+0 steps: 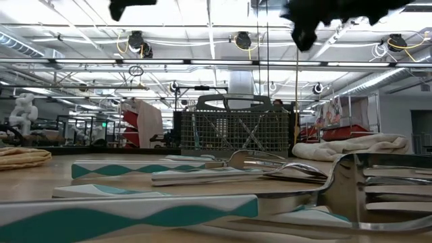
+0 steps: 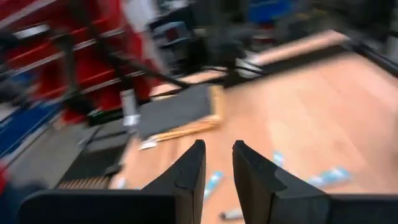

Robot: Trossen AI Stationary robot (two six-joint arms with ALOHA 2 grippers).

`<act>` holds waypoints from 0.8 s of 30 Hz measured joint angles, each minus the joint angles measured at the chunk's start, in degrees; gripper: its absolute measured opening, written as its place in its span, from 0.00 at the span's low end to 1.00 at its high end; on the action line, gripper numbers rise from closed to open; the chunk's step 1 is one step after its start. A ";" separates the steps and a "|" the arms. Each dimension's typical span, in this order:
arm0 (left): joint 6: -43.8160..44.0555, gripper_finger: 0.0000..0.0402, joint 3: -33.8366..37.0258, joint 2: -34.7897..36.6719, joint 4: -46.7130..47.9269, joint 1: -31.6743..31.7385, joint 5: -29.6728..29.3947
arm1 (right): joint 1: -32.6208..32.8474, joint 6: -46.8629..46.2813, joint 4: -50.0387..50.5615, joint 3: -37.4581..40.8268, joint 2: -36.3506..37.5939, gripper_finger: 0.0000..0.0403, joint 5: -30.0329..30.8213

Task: Sort silverware
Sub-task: Put the fork into the silverware basket

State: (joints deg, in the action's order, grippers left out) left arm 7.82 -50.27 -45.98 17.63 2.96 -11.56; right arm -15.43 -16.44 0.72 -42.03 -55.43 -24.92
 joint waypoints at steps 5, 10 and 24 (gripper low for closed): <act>5.41 0.02 2.91 3.09 0.45 0.02 -0.32 | 3.17 -2.61 -0.12 0.25 -7.47 0.19 6.81; 8.38 0.02 3.92 3.05 2.58 0.00 -0.30 | 6.86 -3.39 7.06 -4.01 -14.31 0.26 8.33; 7.90 0.02 4.03 3.94 8.68 0.00 -0.49 | 34.66 -43.68 54.99 -4.19 -6.83 0.38 22.88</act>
State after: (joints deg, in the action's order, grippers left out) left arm 15.73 -46.24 -42.04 26.31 2.96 -12.05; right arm 19.24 -60.12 55.70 -46.22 -62.26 -2.04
